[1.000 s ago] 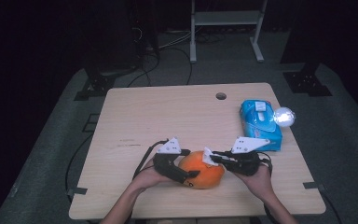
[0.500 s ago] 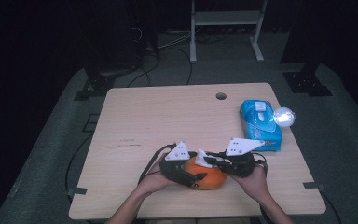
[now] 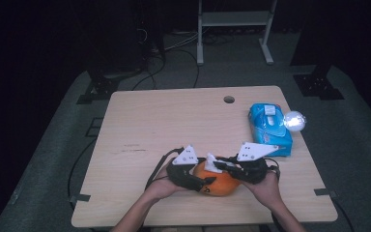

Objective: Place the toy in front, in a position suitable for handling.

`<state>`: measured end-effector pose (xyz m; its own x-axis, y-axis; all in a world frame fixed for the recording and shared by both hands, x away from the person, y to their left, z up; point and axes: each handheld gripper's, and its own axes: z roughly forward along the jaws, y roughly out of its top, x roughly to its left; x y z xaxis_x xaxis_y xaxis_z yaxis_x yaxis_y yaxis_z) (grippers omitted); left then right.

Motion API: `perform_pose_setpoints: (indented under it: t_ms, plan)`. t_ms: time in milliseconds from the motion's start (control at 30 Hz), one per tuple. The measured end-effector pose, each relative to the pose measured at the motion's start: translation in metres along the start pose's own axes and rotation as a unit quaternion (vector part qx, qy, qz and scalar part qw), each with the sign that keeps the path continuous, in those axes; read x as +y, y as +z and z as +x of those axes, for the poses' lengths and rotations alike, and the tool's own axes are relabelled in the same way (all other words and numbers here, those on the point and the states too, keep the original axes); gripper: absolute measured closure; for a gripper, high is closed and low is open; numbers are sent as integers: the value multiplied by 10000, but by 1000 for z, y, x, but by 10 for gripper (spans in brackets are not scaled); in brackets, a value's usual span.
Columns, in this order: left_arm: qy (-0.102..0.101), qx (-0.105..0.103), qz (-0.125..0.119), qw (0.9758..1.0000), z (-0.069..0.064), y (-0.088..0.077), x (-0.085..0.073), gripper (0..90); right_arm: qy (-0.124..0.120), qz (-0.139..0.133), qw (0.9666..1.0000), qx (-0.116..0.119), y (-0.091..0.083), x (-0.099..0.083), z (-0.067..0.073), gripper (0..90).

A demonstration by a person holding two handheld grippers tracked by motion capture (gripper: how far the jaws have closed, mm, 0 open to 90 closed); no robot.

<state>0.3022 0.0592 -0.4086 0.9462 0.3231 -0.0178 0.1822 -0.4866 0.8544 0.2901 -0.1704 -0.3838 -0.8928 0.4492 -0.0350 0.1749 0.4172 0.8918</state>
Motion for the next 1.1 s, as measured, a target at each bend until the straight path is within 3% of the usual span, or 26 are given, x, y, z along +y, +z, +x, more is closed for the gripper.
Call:
perform_pose_setpoints:
  t_ms: [67, 133, 233, 367, 467, 600, 700, 867, 1000, 1100]
  plan:
    - [109, 5, 16, 9999, -2, 1, 0, 279, -87, 28, 9999, 63, 2, 3, 4, 815]
    - [-41, -171, -107, 9998, 5, -1, -4, 219, -48, 38, 9999, 104, 2, 1, 2, 816]
    - [-293, -253, -182, 9991, 14, -2, -9, 157, 141, 20, 9999, 50, -3, -6, -9, 816]
    - [-528, -348, -228, 9977, 18, -1, -13, 243, 287, 76, 9995, -135, -10, -10, -19, 816]
    - [-356, -194, -171, 9990, 10, 0, -6, 285, 180, 106, 9996, -163, -9, -6, -15, 817]
    - [-8, -78, -81, 9999, -4, 1, 3, 291, -87, 103, 9999, 94, -1, 5, 4, 817]
    - [223, -5, -5, 9998, -10, 1, 4, 292, -211, 154, 9996, 96, 4, 8, 11, 817]
    - [261, -104, 10, 9996, -6, 0, -1, 300, 56, 136, 9998, -92, -4, 0, -7, 818]
    - [208, -191, 63, 9996, 0, -3, -6, 289, 423, 143, 9989, -156, -11, -14, -22, 817]
    - [34, -289, 10, 9996, 3, -3, -6, 210, 553, 139, 9983, -132, -13, -18, -25, 817]
